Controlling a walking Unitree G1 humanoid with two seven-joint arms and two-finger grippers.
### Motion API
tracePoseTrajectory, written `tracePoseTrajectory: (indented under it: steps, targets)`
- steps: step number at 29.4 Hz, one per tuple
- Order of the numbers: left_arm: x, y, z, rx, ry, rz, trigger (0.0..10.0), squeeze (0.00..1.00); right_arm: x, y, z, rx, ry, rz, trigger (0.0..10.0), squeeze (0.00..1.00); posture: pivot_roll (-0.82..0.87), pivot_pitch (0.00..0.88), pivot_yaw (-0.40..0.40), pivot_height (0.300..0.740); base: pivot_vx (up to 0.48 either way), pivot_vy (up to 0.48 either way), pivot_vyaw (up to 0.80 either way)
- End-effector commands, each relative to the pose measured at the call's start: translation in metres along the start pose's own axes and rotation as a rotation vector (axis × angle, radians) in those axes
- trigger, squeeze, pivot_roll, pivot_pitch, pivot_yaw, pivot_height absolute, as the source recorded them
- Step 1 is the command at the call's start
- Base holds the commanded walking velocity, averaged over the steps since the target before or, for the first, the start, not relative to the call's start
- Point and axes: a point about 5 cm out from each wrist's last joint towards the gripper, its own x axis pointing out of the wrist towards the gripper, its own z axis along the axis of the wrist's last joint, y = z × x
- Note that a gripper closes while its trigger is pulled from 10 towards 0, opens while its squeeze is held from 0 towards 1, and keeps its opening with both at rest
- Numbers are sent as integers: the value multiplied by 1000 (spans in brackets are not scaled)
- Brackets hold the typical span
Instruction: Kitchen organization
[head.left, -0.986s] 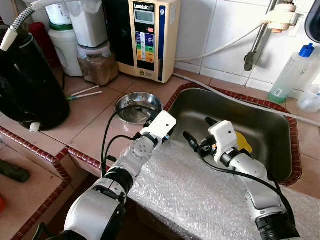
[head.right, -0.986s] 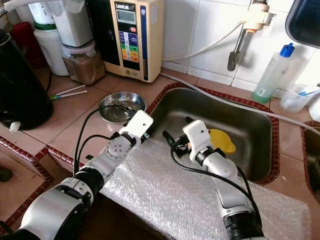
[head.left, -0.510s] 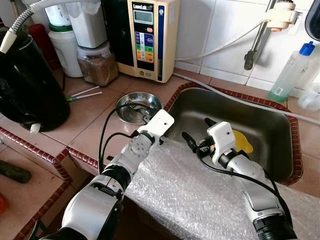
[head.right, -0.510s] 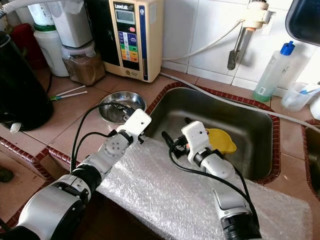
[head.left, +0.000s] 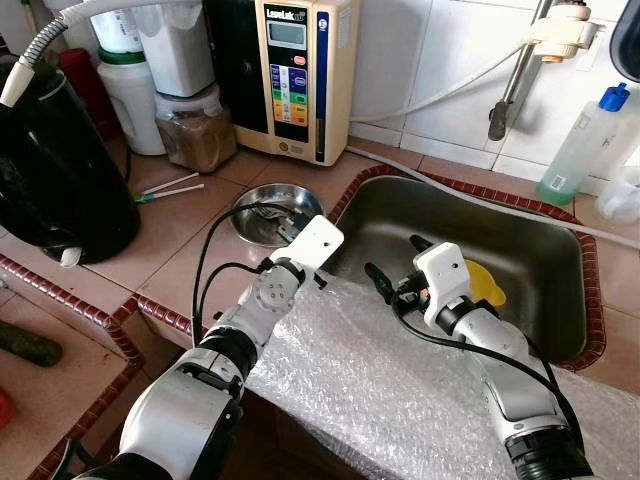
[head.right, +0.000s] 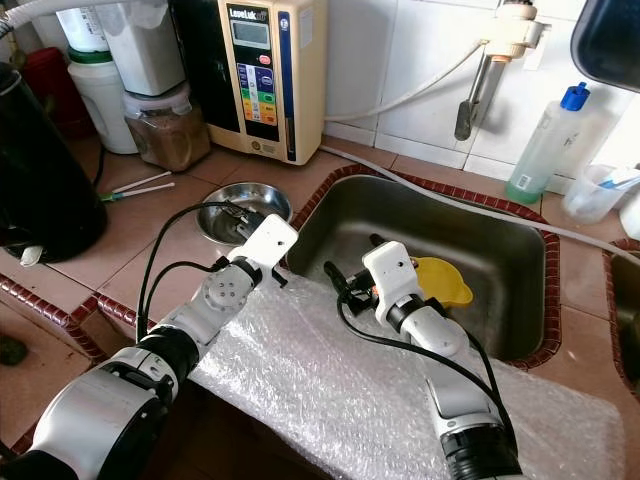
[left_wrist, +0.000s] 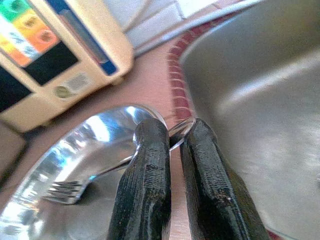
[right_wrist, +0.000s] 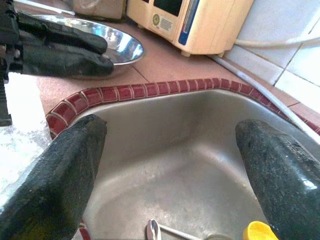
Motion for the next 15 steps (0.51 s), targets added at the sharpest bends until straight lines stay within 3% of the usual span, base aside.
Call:
tracePoseTrajectory:
  steps: [1, 9, 15]
  targets:
    - [-4, 7, -15, -8, 75, 33, 0, 0, 3, -3, 3, -11, -7, -4, 10000, 1000, -26, 0, 43, 740, 0, 0, 0]
    - [-7, 15, -14, -31, 25, 84, 0, 0, 4, -5, 3, -20, -8, -6, 10000, 1000, -17, 0, 39, 740, 0, 0, 0]
    - [-7, 31, 12, -45, -155, 175, 0, 0, 6, -6, 4, -21, -11, -9, 10000, 1000, 0, 0, 30, 740, 0, 0, 0]
